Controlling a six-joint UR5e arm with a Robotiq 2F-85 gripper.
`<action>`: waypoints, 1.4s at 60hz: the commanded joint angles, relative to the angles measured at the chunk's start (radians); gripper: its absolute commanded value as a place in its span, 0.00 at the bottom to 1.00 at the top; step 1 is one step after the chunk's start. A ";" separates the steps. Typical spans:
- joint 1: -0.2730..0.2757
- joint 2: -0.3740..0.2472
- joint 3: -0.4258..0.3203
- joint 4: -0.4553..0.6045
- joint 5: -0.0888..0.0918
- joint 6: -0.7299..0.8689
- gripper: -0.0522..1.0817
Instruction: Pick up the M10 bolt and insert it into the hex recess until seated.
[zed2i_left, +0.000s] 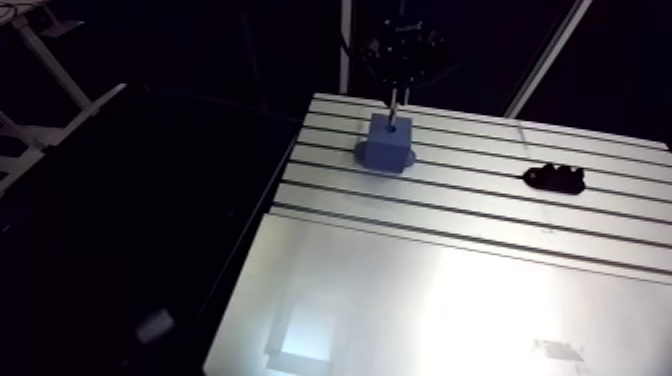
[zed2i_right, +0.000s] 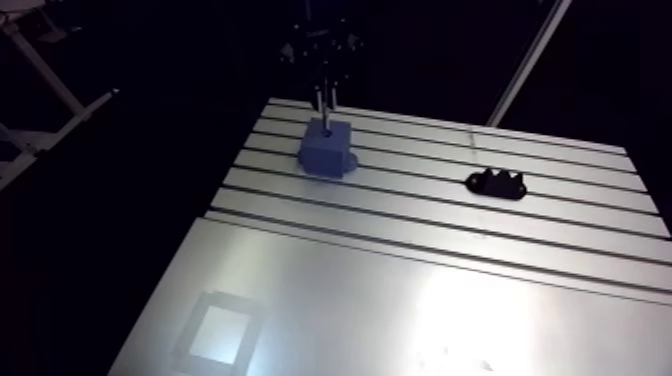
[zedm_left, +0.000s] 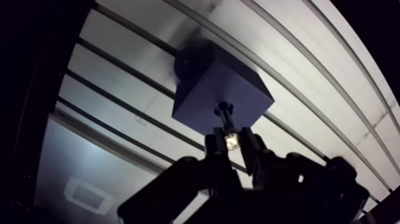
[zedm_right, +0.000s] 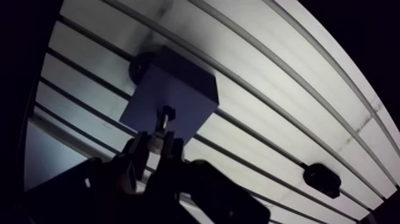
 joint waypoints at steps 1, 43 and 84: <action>-0.002 0.001 0.005 -0.002 -0.004 0.000 1.00; 0.002 0.004 0.009 -0.006 -0.007 0.003 1.00; 0.001 0.014 0.016 -0.028 -0.005 0.003 1.00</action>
